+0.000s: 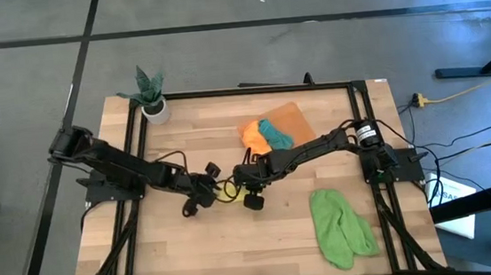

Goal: Roll microfiber towels into tight, uniform cylinder then place into a basket
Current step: Roll the yellow microfiber towel

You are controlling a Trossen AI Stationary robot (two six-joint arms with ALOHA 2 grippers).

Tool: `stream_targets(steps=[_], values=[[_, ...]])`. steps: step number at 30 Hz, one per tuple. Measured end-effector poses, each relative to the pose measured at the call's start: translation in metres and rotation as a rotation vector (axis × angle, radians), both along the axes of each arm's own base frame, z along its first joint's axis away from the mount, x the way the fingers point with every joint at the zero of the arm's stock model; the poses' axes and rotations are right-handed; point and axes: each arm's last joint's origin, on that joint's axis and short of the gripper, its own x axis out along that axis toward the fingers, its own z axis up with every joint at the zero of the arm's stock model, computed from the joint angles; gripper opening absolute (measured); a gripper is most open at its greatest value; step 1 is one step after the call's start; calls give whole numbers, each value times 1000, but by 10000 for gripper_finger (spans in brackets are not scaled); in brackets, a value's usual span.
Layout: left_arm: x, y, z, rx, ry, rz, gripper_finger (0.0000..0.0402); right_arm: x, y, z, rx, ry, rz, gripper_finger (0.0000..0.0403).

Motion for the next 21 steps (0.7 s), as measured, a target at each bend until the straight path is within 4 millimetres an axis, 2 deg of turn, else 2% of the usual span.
stream_targets(steps=[6,11,13,21], values=[[-15,5,28,-23,-65,90,108,0,-1,0,0,0,-1,7],[-15,1,43,-157,-148,-2,108,0,-1,0,2,-1,-2,7],[-10,-2,39,-202,-139,-44,108,1,-1,0,3,-3,-2,7],[9,-5,-5,-160,-16,-57,108,2,-6,0,6,-16,-13,7]])
